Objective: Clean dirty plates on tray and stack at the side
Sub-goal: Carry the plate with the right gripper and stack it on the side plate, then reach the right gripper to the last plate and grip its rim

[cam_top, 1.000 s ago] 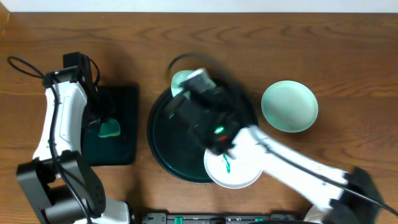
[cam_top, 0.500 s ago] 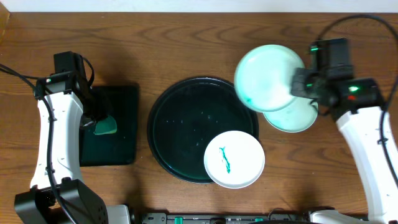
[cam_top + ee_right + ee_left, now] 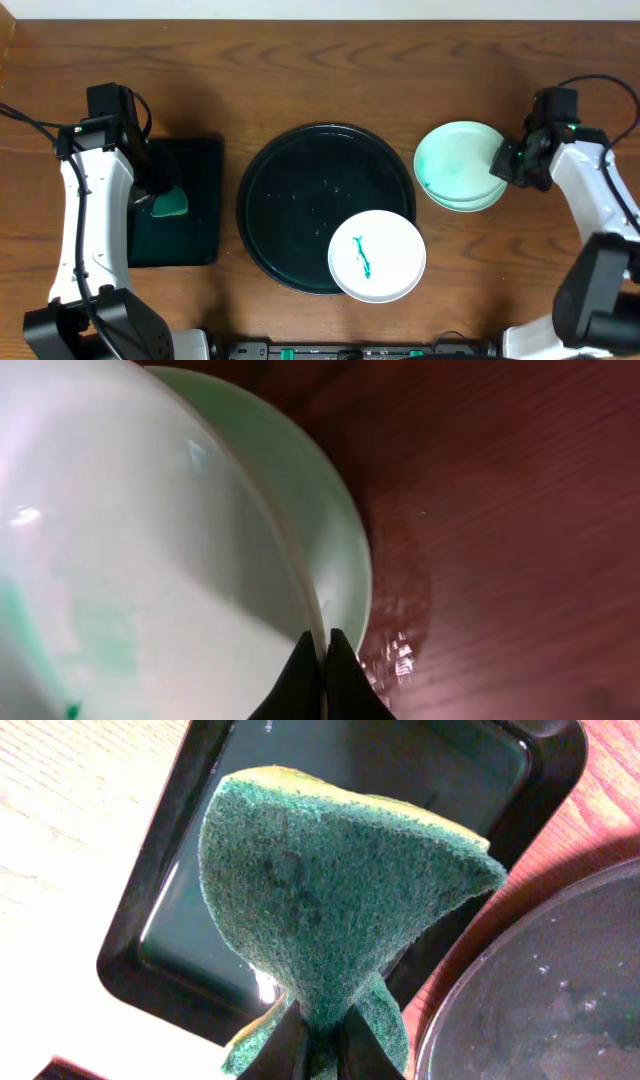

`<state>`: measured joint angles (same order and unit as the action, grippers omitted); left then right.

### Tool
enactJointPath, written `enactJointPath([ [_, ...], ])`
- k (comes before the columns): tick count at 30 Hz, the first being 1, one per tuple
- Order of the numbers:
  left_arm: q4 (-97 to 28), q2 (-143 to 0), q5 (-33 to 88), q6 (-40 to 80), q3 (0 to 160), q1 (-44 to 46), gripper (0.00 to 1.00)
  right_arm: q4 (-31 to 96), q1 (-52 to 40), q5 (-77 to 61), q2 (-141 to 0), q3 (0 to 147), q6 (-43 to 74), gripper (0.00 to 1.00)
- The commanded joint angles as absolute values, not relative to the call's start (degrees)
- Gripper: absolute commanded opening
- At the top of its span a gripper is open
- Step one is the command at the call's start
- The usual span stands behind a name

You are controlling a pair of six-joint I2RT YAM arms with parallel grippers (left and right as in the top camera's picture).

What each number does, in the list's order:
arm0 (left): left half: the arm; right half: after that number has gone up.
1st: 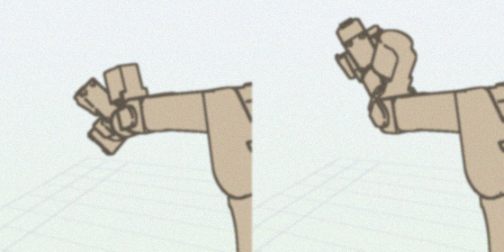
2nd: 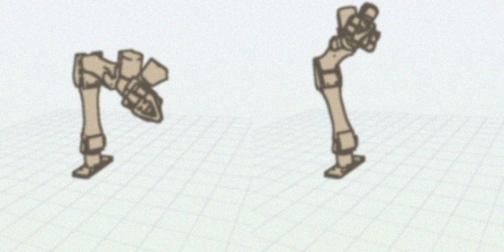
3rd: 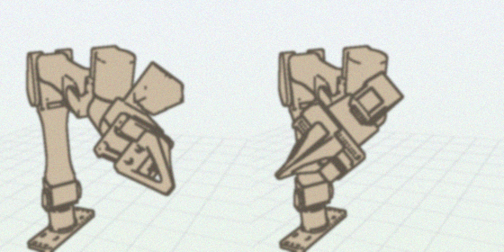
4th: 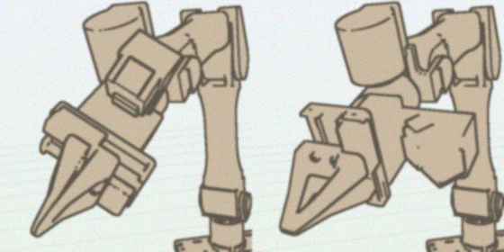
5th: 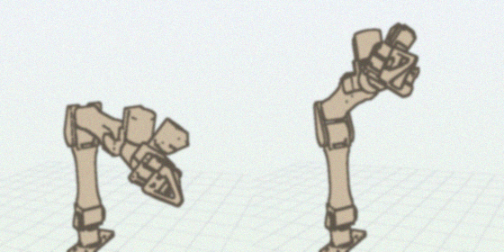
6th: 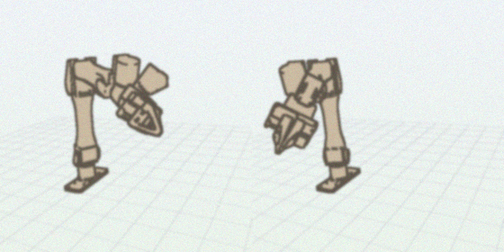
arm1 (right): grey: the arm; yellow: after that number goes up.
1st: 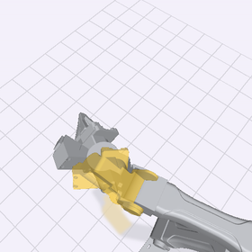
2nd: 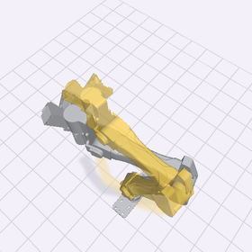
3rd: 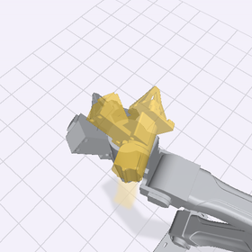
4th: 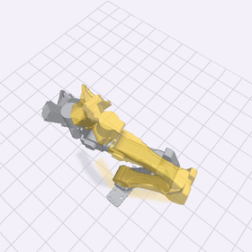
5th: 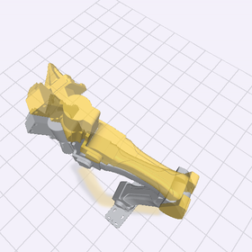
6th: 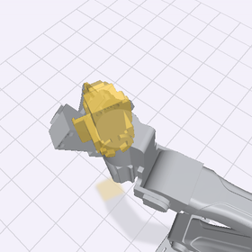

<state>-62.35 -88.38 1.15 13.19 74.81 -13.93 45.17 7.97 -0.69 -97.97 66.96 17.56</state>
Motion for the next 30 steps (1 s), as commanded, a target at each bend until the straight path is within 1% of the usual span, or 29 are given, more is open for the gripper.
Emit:
enactJointPath([
  [1,-62.3,-87.8,0.9,12.0,74.9,-14.1,0.07,43.8,8.7,-1.6,-99.0,67.1,17.1,0.01],
  [7,-62.7,-87.8,0.8,11.1,74.9,-14.1,0.07,45.3,8.7,-1.6,-98.9,68.4,17.8,0.01],
  [8,-62.7,-87.8,0.9,10.9,74.9,-14.1,0.07,45.8,8.7,-1.6,-98.9,68.6,17.7,0.04],
  [10,-62.7,-87.8,0.9,10.9,74.9,-14.1,0.07,47.4,8.7,-1.8,-98.9,69.4,16.7,0.25],
  [11,-62.7,-87.8,0.9,10.9,74.9,-14.1,0.07,48.9,8.7,-2.0,-98.9,70.1,16.1,0.37],
  [12,-62.7,-87.8,0.9,10.9,74.9,-14.1,0.07,50.8,8.6,-2.1,-98.9,71.2,16.0,0.40],
  [14,-62.7,-87.8,0.9,10.8,74.9,-14.1,0.07,54.8,8.3,-2.4,-98.9,74.1,15.6,0.41],
  [17,-62.7,-87.8,0.9,9.8,74.9,-14.1,0.07,59.2,7.2,-6.8,-98.8,79.9,12.9,0.43],
  [22,-62.9,-87.8,0.9,9.6,74.9,-14.1,0.07,65.3,2.8,-11.4,-98.7,88.5,11.7,0.46],
  [24,-62.9,-87.8,0.9,9.6,74.9,-14.1,0.07,66.4,0.5,-12.9,-98.7,89.4,11.7,0.49],
  [30,-62.9,-87.8,0.9,9.6,74.9,-14.1,0.07,72.5,-4.8,-15.3,-98.7,87.7,10.4,0.47],
])
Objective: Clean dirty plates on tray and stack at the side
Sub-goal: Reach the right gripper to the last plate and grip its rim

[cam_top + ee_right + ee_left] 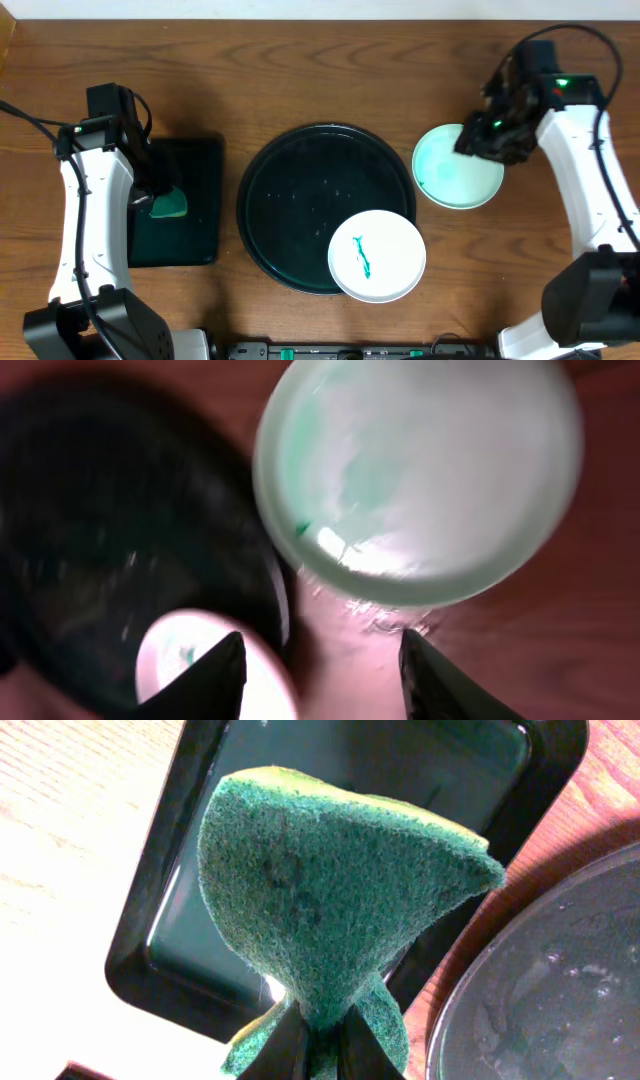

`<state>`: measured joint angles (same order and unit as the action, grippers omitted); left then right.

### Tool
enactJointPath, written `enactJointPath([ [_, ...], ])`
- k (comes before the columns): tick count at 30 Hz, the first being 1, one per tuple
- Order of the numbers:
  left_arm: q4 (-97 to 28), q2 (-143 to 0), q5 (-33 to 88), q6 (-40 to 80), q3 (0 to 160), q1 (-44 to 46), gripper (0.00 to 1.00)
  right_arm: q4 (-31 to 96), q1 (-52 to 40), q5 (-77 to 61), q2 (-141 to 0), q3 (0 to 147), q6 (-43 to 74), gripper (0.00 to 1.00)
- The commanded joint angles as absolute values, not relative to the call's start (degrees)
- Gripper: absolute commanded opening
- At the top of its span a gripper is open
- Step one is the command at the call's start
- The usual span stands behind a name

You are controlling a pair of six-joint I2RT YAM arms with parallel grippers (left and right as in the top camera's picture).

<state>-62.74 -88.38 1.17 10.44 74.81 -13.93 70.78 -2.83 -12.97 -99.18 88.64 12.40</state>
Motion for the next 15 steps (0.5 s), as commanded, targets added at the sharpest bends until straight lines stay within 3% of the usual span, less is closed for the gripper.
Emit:
enactJointPath([
  [1,-62.8,-87.8,0.9,9.6,74.9,-14.1,0.07,73.1,-5.8,-15.2,-98.7,87.1,9.6,0.47],
  [15,-62.9,-87.8,0.9,9.6,74.9,-14.1,0.07,70.7,-14.8,-13.8,-98.7,72.8,9.2,0.44],
])
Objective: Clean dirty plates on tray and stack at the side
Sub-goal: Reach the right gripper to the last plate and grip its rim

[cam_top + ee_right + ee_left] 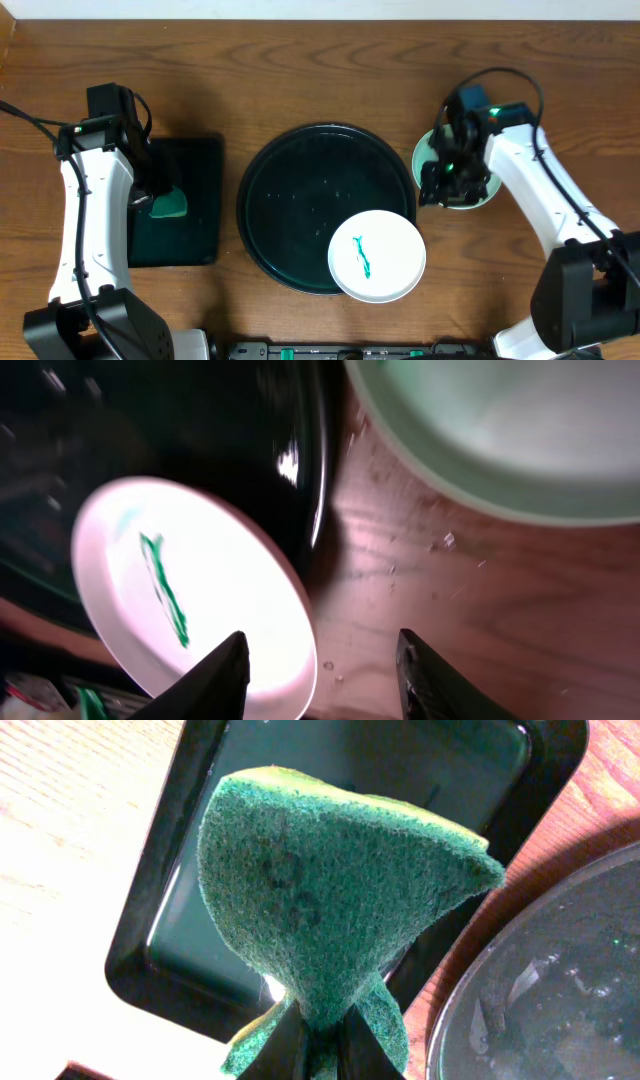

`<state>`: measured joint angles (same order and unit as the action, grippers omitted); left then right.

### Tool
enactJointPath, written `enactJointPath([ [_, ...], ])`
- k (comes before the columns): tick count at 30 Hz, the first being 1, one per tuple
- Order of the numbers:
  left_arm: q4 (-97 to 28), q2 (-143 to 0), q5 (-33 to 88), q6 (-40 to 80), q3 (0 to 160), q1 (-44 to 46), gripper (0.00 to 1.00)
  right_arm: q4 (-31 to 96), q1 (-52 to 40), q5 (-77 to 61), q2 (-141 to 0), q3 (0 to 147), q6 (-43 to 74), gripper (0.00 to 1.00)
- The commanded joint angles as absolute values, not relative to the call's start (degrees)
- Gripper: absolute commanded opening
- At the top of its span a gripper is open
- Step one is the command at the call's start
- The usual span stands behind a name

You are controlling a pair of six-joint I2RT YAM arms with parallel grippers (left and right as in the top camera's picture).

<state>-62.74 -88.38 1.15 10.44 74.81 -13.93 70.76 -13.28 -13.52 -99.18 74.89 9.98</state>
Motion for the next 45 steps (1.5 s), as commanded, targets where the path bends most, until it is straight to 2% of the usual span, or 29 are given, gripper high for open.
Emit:
enactJointPath([
  [1,-62.9,-87.8,0.9,9.6,74.9,-14.1,0.07,71.0,-15.2,-14.0,-98.7,71.9,9.3,0.44],
  [8,-62.9,-87.8,0.9,9.6,74.9,-14.1,0.07,70.1,-18.6,-16.3,-98.7,65.5,11.9,0.37],
  [16,-62.9,-87.8,0.9,9.6,74.9,-14.1,0.07,66.0,-21.0,-12.1,-98.7,62.1,16.3,0.07],
  [21,-62.9,-87.8,0.9,9.6,74.9,-14.1,0.07,62.8,-22.8,-12.0,-98.7,62.1,16.3,0.04],
  [23,-62.9,-87.8,0.9,9.6,74.9,-14.1,0.07,62.2,-23.9,-11.1,-98.7,62.1,16.8,0.08],
  [25,-62.9,-87.8,0.9,9.6,74.9,-14.1,0.07,61.8,-25.3,-8.9,-98.7,62.0,18.8,0.16],
  [30,-62.9,-87.8,0.9,9.6,74.9,-14.1,0.07,59.4,-27.9,-7.5,-98.7,60.7,20.7,0.22],
  [32,-62.9,-87.8,0.9,9.6,74.9,-14.1,0.07,58.7,-28.2,-6.8,-98.7,59.7,21.6,0.19],
  [35,-62.9,-87.8,0.9,9.6,74.9,-14.1,0.07,58.5,-28.2,-5.3,-98.7,59.3,21.9,0.08],
  [39,-62.9,-87.8,0.9,9.6,74.9,-14.1,0.07,57.9,-28.2,-3.9,-98.7,59.3,23.6,0.01],
  [45,-63.2,-87.8,1.1,9.6,74.9,-14.1,0.07,52.8,-29.1,-4.6,-98.4,62.5,23.6,0.01],
])
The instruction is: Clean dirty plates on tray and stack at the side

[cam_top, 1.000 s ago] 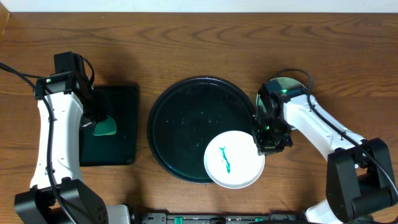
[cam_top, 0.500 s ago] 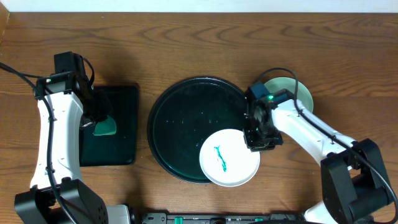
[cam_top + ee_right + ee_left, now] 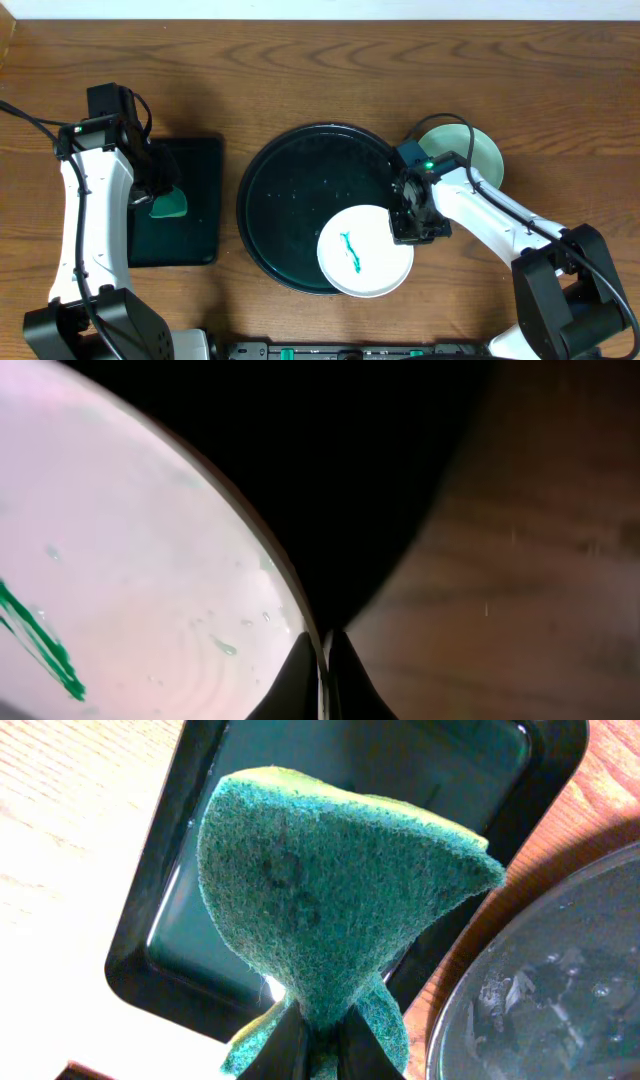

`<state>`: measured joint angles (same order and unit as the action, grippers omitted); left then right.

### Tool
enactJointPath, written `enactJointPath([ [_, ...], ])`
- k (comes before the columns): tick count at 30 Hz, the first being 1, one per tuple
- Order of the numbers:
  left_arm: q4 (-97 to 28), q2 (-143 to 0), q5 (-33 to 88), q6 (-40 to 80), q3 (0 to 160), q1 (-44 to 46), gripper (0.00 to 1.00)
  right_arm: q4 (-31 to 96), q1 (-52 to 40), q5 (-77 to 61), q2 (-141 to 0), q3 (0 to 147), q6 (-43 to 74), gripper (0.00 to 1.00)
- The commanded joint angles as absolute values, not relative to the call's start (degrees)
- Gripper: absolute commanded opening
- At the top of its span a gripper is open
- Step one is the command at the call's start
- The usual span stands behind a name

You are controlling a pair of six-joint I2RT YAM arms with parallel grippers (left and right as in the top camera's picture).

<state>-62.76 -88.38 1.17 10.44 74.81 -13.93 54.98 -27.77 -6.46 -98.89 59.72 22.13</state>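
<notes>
A white plate (image 3: pixel 365 252) with a green smear lies on the front right of the round black tray (image 3: pixel 290 200). My right gripper (image 3: pixel 410 222) is shut on that plate's right rim; the right wrist view shows the rim of the plate (image 3: pixel 150 610) pinched between the fingers (image 3: pixel 300 665). Mint-green plates (image 3: pixel 480 150) are stacked to the right of the tray. My left gripper (image 3: pixel 160 190) is shut on a green sponge (image 3: pixel 330 890) above the black rectangular dish (image 3: pixel 180 200).
The rectangular dish (image 3: pixel 180 850) holds water and sits left of the round tray on the brown wooden table (image 3: pixel 320 70). The tray's wet rim (image 3: pixel 560 980) shows at the right of the left wrist view.
My right gripper was open beside the green stack; now it is shut on the white plate's right rim. The plate sits a little further left on the tray. The left arm is unchanged.
My right gripper was first shut on a mint-green plate at the stack. Then it was open above the stack with the plate left there. It then stood between stack and tray, and now grips the smeared white plate. The left gripper held the sponge throughout.
</notes>
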Motion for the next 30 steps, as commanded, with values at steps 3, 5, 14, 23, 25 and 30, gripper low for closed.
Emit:
enactJointPath([
  [3,-63.4,-87.6,3.7,9.6,74.9,-14.1,0.07,47.9,-30.2,-5.0,-98.6,66.0,24.5,0.01],
  [5,-63.4,-87.2,5.5,9.6,74.9,-14.1,0.07,44.6,-30.5,-5.0,-99.7,67.9,25.4,0.01],
  [14,-60.7,-85.4,11.7,11.7,74.9,-10.4,0.07,43.1,-30.5,-10.1,-115.2,80.8,25.9,0.01],
  [23,-52.5,-87.0,11.4,20.0,74.1,4.1,0.07,43.1,-30.0,-13.4,-118.6,82.0,26.9,0.01],
  [25,-50.1,-88.5,10.7,23.0,73.5,7.0,0.07,43.1,-29.9,-13.4,-118.6,81.8,27.2,0.01],
  [30,-43.1,-95.1,10.4,28.2,73.1,13.3,0.07,43.0,-29.9,-13.4,-118.7,81.7,27.4,0.01],
])
